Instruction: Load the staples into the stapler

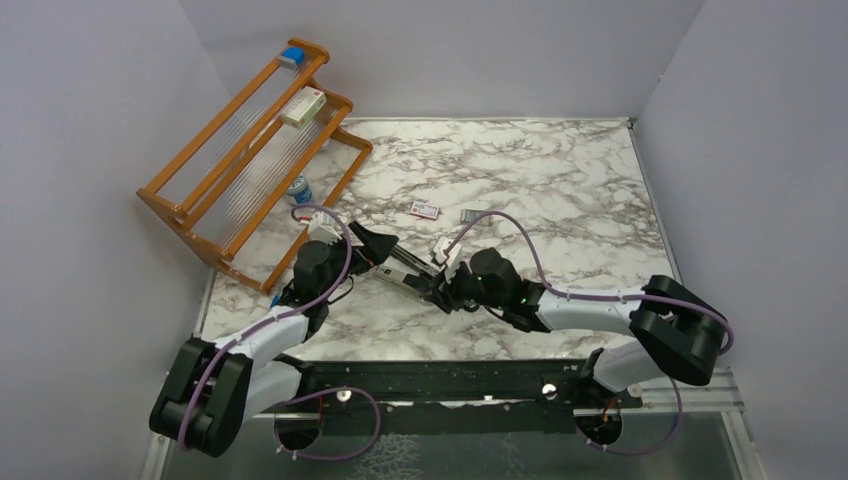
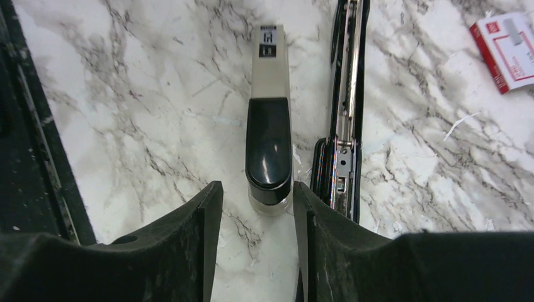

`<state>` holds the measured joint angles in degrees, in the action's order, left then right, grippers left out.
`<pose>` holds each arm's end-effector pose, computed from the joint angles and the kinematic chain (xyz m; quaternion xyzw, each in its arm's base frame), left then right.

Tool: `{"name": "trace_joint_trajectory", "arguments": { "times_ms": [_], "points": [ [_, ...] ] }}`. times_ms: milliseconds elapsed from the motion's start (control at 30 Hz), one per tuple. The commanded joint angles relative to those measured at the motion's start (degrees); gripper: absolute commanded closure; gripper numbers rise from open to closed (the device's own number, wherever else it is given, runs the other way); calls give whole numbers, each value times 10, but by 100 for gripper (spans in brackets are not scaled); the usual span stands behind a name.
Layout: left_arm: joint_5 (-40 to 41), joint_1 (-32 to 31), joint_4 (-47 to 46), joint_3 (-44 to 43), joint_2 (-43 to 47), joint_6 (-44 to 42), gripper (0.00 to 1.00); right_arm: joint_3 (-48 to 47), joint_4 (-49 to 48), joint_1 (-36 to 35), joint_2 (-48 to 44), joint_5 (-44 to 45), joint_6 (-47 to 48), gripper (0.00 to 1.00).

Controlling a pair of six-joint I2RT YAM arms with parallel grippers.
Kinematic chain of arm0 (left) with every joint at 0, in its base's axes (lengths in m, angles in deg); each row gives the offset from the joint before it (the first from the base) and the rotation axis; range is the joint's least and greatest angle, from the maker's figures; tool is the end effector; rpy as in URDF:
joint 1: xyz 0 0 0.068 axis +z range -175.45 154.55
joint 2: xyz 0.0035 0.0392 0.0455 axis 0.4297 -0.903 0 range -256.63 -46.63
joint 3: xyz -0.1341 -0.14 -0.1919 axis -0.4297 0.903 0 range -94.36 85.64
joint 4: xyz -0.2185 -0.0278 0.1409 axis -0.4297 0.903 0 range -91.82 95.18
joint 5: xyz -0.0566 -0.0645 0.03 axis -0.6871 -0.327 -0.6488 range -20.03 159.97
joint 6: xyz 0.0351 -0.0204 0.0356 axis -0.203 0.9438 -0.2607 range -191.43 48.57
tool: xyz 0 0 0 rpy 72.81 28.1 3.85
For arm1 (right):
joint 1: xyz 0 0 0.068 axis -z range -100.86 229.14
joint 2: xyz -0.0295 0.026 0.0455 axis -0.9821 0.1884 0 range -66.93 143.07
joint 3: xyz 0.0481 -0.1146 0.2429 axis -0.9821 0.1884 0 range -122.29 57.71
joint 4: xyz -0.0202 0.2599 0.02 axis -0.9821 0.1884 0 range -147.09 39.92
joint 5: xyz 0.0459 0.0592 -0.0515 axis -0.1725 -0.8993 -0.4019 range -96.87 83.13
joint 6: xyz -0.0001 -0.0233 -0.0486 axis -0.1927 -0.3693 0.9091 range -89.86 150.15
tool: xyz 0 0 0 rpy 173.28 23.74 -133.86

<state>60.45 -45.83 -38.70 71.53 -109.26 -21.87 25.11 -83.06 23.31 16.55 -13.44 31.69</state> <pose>0.1974 -0.0797 0.1821 -0.1438 0.7608 -0.4135 0.4791 0.1598 0.2424 0.1775 -0.4310 0.7234 0.2880 0.4559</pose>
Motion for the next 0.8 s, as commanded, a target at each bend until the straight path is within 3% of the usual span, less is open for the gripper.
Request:
{"name": "trace_joint_trajectory", "arguments": {
  "times_ms": [0,133,300,467,767],
  "points": [
    [6,-1,24,-24,-9,-27,3,-4,31,-3,-43,1,-5,56],
    [3,-1,39,-32,-22,-37,6,-41,60,-3,-34,8,-4,72],
    [4,-1,98,-58,-39,-51,6,-52,88,-3,-29,64,-22,73],
    [21,6,186,-109,-54,-84,6,-58,192,2,-60,118,-38,61],
    [2,32,204,-144,-89,-95,5,-77,346,18,-84,135,-57,56]
  ]
}}
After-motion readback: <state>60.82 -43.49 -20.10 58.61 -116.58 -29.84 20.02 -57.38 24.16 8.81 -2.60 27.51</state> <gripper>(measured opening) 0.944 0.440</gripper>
